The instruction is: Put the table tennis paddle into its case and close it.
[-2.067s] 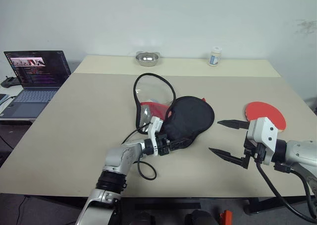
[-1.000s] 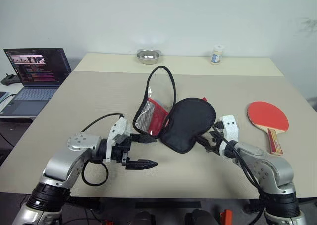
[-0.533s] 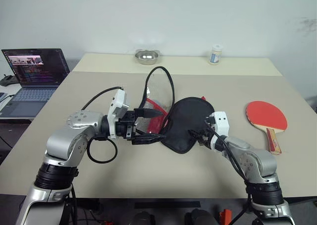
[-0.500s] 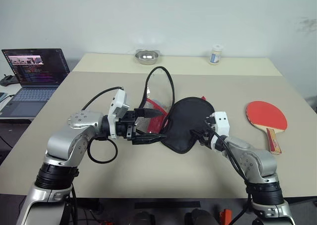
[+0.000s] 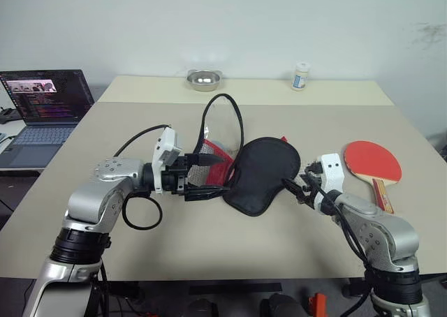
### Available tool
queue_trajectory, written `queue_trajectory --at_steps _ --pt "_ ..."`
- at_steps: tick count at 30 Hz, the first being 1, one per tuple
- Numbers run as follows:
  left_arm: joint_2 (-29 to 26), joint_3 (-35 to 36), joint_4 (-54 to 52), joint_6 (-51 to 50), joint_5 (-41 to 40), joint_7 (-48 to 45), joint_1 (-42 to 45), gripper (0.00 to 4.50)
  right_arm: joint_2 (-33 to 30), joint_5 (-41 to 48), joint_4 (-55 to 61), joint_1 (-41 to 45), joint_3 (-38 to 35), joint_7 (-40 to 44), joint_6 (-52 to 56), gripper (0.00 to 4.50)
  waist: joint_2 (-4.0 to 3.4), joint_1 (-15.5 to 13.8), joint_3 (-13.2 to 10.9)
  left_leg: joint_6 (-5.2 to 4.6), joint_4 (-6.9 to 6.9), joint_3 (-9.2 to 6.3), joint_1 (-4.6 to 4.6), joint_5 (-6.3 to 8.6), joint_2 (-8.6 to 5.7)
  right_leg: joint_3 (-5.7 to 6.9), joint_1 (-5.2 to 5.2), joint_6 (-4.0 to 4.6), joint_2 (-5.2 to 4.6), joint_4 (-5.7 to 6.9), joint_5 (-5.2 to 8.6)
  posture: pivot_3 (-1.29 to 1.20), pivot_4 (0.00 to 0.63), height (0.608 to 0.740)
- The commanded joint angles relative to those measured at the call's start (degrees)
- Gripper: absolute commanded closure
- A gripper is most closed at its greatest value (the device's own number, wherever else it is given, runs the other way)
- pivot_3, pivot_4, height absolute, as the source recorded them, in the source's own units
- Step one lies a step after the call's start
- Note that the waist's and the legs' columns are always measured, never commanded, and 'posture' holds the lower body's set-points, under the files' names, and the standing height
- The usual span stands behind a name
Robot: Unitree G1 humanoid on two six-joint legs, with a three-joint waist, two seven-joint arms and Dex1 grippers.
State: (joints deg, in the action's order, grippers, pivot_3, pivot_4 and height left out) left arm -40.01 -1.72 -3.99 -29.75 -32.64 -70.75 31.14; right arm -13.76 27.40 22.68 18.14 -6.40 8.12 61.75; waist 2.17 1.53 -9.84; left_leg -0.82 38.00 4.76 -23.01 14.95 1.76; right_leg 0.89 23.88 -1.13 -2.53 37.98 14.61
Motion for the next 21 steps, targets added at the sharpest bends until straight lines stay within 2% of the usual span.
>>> queue_trajectory --at_steps 1,10,21 --pt "0.2 0.2 -0.3 1.3 0.4 -0.7 2.1 0.00 3.4 2.1 -1.3 1.1 -3.7 -2.4 2.8 0.04 0.00 0.0 0.0 0.00 0.00 0.01 0.00 0.00 0.00 -0.01 0.00 0.02 0.00 0.00 -0.01 0.00 0.150 0.740" --pt "1.4 0.0 -0.9 1.0 0.9 0.0 2.1 0.00 8.4 1.6 -7.6 4.2 -4.8 -3.6 2.4 0.04 0.00 0.1 0.0 0.01 0.00 0.03 0.01 0.00 0.01 -0.04 0.02 0.14 0.00 0.03 -0.08 0.00 0.150 0.740" --pt "1.7 0.1 -1.7 1.1 1.3 0.9 1.1 0.00 8.5 -3.2 -15.2 7.7 3.8 -0.5 -3.7 0.04 0.02 0.6 0.0 0.08 0.01 0.06 0.10 -0.05 0.12 -0.16 0.03 0.14 0.20 0.09 -0.10 0.00 0.150 0.740"
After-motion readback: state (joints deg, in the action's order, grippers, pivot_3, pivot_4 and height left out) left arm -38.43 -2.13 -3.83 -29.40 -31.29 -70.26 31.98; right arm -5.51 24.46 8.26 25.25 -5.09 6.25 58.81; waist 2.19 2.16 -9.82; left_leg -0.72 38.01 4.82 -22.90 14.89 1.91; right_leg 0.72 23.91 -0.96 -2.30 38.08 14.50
